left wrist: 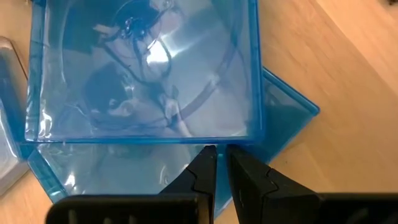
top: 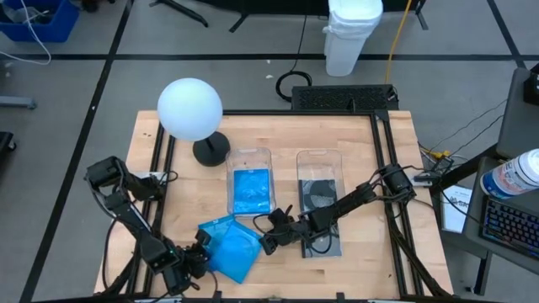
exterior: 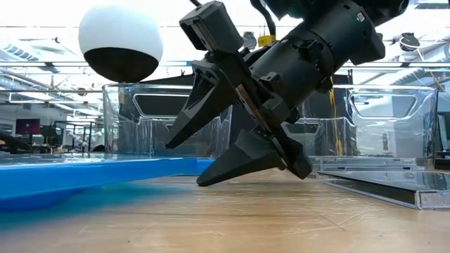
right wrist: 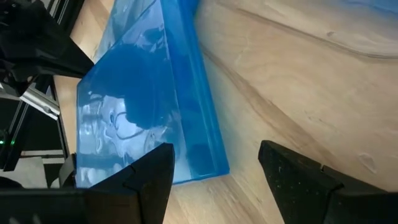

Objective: Pick & place jewel cases by type
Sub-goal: Put the blue CD case into the left transparent bin

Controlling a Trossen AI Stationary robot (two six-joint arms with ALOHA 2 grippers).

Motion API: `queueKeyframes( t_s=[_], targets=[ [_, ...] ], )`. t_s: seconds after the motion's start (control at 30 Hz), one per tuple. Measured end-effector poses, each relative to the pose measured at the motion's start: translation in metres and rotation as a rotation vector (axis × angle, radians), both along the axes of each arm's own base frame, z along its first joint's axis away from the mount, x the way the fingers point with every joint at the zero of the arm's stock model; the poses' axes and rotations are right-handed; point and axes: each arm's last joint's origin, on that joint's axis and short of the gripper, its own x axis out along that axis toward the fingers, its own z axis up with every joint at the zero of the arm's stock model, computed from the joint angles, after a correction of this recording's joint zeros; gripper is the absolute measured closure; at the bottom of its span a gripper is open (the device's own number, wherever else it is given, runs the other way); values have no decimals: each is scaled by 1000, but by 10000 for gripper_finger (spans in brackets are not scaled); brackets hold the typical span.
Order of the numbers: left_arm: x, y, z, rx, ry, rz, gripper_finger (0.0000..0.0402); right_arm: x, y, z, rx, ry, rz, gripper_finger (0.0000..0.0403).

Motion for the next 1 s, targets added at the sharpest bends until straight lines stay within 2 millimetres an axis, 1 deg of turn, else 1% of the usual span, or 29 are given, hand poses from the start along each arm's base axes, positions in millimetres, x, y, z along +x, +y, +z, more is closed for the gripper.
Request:
queueKeyframes(
  t_s=[0.33, 0.5, 0.77, 0.87, 1.0],
  targets=[
    [8, 2, 1, -11, -25, 8, 355, 0, 8, 2, 12, -38, 28, 172],
    [9, 2, 1, -9, -40, 12, 355, 2, 16, 8, 42, -112, 52, 172],
    [10, 2, 2, -6, -62, 26, 355, -2, 27, 10, 61, -138, 73, 173],
    [10, 1, 2, -15, -67, 28, 355, -1, 31, 12, 63, -163, 87, 182],
    [10, 2, 3, 5, -92, 28, 355, -2, 30, 12, 41, -154, 75, 208]
  ],
)
